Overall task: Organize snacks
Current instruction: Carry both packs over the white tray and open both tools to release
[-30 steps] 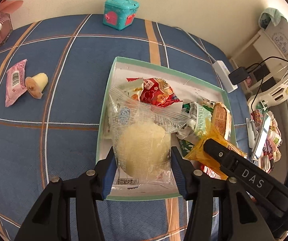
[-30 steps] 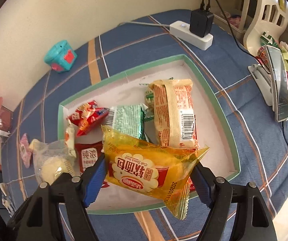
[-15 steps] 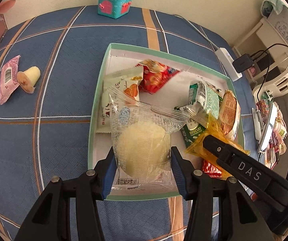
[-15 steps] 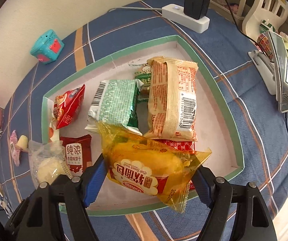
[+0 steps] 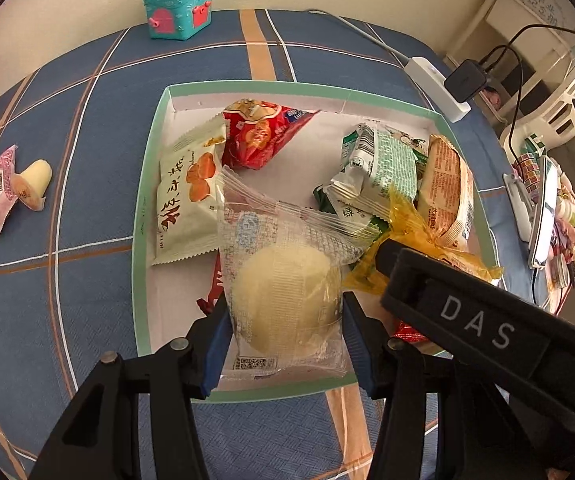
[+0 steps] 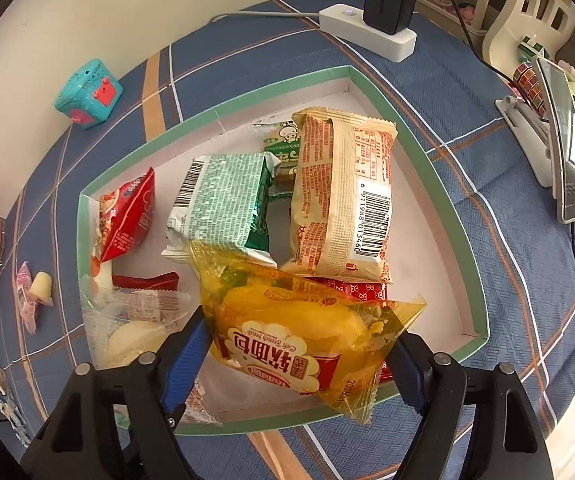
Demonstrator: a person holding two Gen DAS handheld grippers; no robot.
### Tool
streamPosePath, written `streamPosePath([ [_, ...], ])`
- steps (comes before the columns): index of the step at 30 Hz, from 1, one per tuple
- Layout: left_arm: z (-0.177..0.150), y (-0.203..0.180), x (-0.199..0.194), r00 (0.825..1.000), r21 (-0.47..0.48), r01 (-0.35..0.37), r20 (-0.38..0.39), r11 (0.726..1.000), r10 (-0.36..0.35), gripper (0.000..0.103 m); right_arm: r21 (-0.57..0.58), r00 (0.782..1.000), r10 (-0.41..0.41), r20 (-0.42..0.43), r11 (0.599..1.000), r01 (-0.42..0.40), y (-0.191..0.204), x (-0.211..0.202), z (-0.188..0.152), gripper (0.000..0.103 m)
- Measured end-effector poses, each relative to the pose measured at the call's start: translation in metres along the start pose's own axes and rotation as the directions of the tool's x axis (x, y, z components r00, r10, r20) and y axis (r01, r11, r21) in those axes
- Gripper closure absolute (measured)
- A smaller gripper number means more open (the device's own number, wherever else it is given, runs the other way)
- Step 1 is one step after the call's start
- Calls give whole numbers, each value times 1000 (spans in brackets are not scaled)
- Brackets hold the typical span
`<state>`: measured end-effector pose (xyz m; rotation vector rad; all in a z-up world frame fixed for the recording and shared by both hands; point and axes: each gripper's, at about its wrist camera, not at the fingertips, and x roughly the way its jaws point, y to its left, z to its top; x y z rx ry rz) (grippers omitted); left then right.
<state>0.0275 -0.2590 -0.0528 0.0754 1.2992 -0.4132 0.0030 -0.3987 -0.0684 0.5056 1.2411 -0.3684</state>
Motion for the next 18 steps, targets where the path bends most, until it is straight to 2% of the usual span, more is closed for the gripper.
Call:
streamPosePath([
  [8, -1, 0, 2, 1000, -17, 19, -19, 1000, -20, 41, 9, 1000, 32, 1, 999, -32, -4, 0, 0, 16],
  [10, -1, -1, 0, 1000, -17, 27, -12, 1000, -27, 36, 8, 999, 35, 4, 999, -35, -3, -1, 0, 15],
  [13, -1, -3, -4, 999, -13, 33, -1, 999, -33, 35, 6, 999, 35, 17, 999, -35, -3, -4, -1, 15],
  [16, 1, -4, -10, 999, -12, 38, 12, 999, -38, 35, 11, 998, 55, 36, 998, -55, -2, -8, 0, 5],
  [18, 1, -4, -13, 999, -11, 41, 22, 999, -41, 35, 5, 997, 55, 51, 998, -55, 1, -12, 1, 5],
])
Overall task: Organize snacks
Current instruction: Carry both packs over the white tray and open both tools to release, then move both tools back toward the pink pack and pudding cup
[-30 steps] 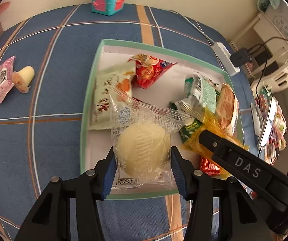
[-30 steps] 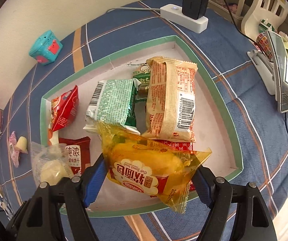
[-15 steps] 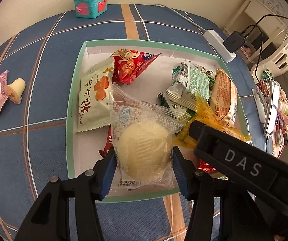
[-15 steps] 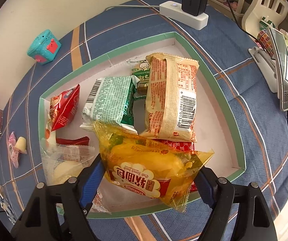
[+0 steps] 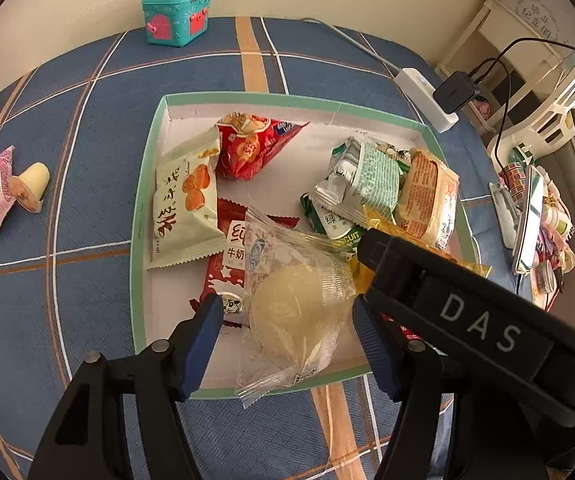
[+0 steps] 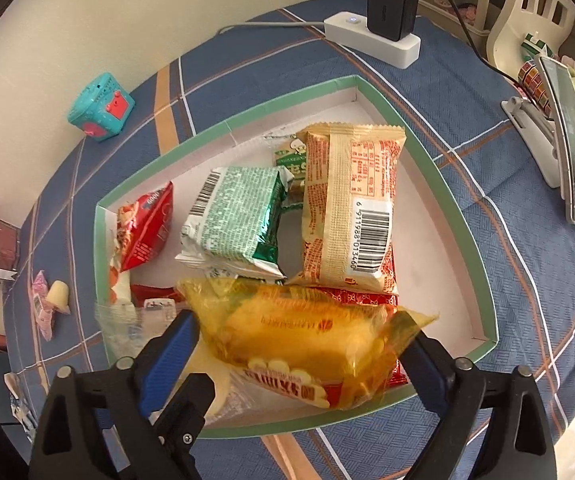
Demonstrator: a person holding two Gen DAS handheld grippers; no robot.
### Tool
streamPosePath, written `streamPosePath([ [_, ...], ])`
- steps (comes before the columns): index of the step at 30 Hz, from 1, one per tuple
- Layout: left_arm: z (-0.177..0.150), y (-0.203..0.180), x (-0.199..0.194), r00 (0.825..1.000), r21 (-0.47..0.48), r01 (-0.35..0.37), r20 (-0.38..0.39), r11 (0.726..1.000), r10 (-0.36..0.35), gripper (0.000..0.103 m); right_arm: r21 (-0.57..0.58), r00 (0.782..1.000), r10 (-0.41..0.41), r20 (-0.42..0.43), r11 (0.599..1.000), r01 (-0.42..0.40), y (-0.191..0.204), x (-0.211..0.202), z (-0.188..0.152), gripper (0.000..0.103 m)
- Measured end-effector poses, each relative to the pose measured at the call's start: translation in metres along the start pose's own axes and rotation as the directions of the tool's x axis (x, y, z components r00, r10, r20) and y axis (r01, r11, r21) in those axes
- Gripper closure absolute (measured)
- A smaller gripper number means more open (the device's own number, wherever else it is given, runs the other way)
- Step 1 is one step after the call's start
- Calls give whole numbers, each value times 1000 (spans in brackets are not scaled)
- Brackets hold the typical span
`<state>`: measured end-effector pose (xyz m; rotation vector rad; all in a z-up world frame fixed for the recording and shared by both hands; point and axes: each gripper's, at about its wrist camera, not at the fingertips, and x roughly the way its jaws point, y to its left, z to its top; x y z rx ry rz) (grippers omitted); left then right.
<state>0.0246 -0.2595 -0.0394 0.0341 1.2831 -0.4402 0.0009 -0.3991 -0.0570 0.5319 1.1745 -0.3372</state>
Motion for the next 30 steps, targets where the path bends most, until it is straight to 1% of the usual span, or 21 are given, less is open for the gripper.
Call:
streamPosePath([
  [2, 1, 2, -4, 1000, -2, 1, 12, 1000, -1, 31, 2, 1000, 5, 15, 1000, -5, 1, -3, 1, 5],
  [3, 1, 3, -7, 1000, -6, 2, 22, 1000, -2, 25, 7, 1000, 11, 22, 1000, -11, 1, -5, 1, 5],
  [4, 2, 5, -10, 999, -13, 5, 33, 1000, -4, 22, 12, 999, 17, 31, 1000, -17, 0, -7, 2, 5],
  [7, 4, 13, -18, 998, -41, 13, 59, 999, -11, 22, 24, 998, 21, 66, 999, -23, -1, -15, 3, 0],
  [9, 6, 21, -24, 997, -70, 12, 78, 997, -6, 21, 34, 996, 21, 86, 999, -24, -3, -19, 5, 0],
  [12, 8, 36, -31, 995, -117, 2, 100, 993, 10, 16, 52, 994, 30, 108, 998, -35, -5, -23, 8, 0],
  [15, 9, 55, -40, 992, -174, -3, 120, 985, 24, 16, 62, 993, 29, 117, 997, -36, -7, -25, 8, 0],
  [21, 12, 94, -60, 976, -302, -43, 191, 952, 104, 16, 62, 992, 32, 120, 997, -39, -8, -27, 7, 0],
  [24, 12, 111, -69, 968, -338, -57, 213, 940, 135, 12, 48, 993, 34, 117, 998, -40, -5, -28, 6, 0],
  [27, 13, 126, -75, 959, -367, -78, 225, 927, 170, 11, 24, 992, 35, 121, 999, -38, 1, -29, 5, 0],
  [30, 13, 141, -82, 950, -384, -106, 233, 917, 208, 9, -14, 991, 48, 126, 999, -47, 11, -30, 3, 0],
])
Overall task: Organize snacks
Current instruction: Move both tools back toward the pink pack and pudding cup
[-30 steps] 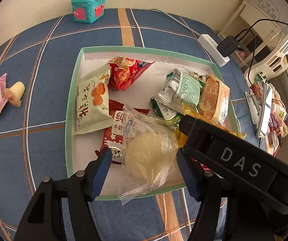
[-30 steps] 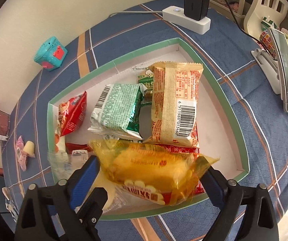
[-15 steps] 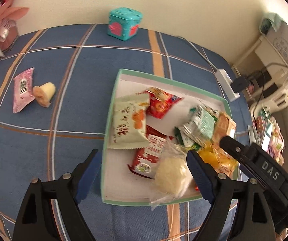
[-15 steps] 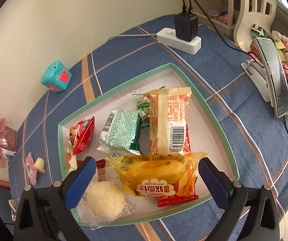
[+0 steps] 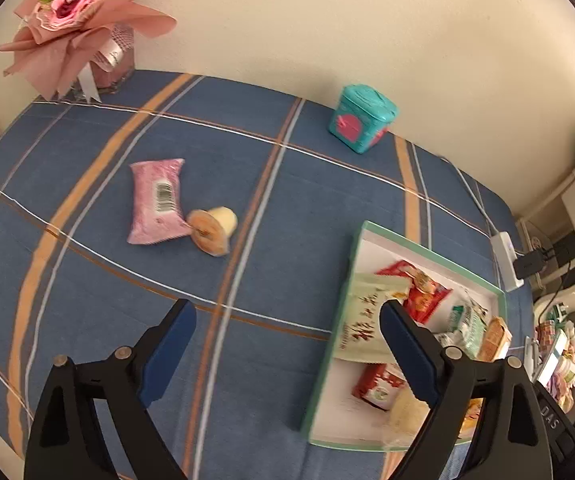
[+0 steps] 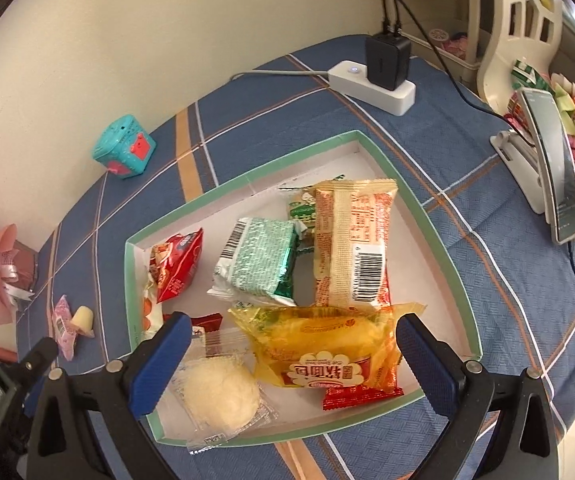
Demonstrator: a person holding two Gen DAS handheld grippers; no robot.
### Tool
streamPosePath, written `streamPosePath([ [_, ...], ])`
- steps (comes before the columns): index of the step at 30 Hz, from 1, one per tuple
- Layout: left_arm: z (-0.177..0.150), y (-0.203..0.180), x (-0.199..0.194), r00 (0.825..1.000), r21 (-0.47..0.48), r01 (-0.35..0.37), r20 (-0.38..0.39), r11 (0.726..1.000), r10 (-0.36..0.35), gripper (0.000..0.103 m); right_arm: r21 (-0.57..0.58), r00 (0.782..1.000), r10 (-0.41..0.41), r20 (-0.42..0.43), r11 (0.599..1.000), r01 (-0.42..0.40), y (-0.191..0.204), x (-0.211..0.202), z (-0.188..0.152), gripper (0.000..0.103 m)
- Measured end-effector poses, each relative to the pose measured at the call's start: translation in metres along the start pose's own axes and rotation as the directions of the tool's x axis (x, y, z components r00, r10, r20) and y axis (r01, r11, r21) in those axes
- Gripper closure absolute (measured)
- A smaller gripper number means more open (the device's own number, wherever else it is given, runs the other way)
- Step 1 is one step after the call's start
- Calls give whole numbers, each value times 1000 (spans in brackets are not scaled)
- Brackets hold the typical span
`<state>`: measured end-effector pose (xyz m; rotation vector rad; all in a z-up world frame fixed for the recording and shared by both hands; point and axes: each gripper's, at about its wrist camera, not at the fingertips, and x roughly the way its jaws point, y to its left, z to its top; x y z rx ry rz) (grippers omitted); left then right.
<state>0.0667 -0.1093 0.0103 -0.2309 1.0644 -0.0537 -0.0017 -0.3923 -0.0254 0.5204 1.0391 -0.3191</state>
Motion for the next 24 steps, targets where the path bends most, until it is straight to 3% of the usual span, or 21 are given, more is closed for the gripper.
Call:
streamPosePath([
  [14, 28, 78, -16, 986, -80, -130, 90, 988, 137, 4, -123, 995, 93, 38, 988, -88, 40, -11, -7, 0],
  [20, 37, 101, -13, 989, -139, -106, 86, 985, 119, 4, -161, 991, 120, 63, 981, -109, 56, -15, -8, 0],
  [24, 45, 110, -8, 993, -174, -69, 83, 982, 84, 4, -196, 993, 95, 74, 977, -79, 72, -14, -9, 0],
])
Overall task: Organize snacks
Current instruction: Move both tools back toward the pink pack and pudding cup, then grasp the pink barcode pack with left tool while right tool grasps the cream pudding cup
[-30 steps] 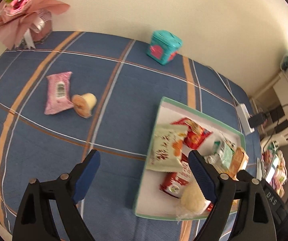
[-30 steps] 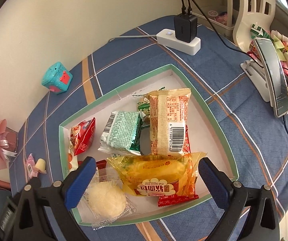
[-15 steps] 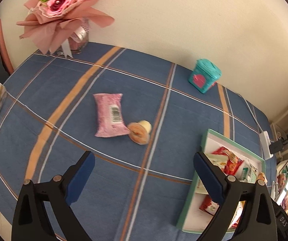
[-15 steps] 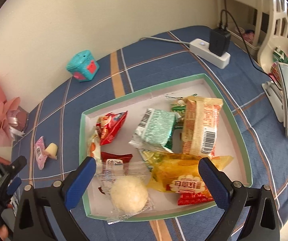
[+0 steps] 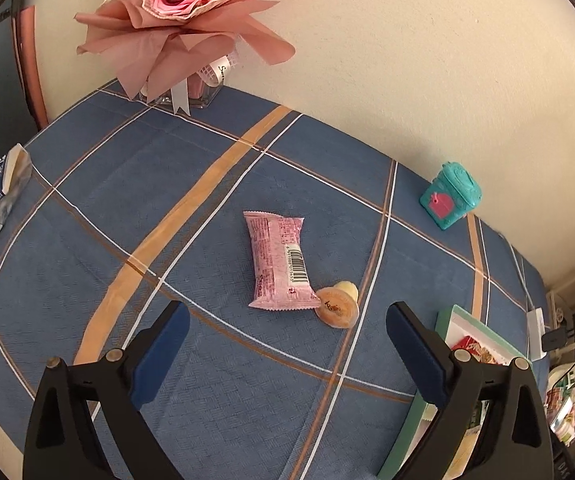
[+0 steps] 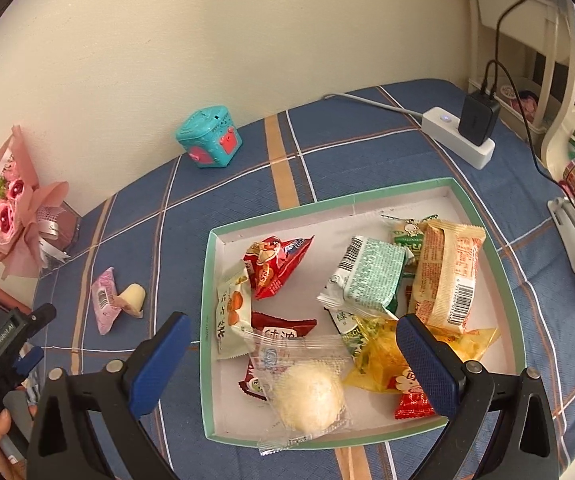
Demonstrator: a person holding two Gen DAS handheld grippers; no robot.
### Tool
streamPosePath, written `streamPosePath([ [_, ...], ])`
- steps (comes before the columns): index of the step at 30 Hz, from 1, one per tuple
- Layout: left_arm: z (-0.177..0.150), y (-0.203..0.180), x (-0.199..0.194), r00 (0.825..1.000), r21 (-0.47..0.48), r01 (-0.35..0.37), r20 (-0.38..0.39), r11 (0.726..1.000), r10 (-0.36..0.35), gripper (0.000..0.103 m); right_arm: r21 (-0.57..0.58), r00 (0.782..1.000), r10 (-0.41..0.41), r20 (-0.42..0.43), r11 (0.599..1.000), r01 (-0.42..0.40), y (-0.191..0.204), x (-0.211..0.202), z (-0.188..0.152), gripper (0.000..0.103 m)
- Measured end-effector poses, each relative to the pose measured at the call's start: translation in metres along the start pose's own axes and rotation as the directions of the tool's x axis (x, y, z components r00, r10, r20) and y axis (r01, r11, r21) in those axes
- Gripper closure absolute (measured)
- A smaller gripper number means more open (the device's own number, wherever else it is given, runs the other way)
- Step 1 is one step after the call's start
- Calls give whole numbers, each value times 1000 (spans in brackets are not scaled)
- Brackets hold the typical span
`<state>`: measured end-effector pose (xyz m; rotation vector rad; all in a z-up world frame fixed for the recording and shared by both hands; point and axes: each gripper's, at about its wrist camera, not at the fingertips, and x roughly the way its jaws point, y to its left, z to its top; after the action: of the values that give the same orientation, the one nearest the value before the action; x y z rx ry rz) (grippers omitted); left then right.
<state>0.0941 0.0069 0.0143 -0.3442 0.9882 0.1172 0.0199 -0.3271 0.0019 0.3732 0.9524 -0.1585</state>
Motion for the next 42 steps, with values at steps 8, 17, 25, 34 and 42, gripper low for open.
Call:
streamPosePath([
  [8, 13, 21, 15, 999, -54, 40, -13, 998, -41, 4, -91, 998, 53, -27, 994, -55, 51, 15, 6, 0],
  [17, 25, 37, 36, 999, -71, 36, -35, 997, -39, 7, -170, 983, 134, -126, 973, -155, 132, 57, 4, 0],
  [25, 33, 52, 64, 994, -129, 62, -84, 990, -73, 10, -241, 972, 95, -215, 959, -147, 186, 115, -2, 3],
  [34, 38, 54, 95, 985, -154, 104, -123, 983, -124, 10, -329, 964, 48, -263, 935, -136, 216, 165, -5, 16],
  [42, 39, 44, 118, 978, -147, 123, -147, 981, -145, 10, -340, 957, 62, -282, 927, -160, 226, 190, 1, 24],
])
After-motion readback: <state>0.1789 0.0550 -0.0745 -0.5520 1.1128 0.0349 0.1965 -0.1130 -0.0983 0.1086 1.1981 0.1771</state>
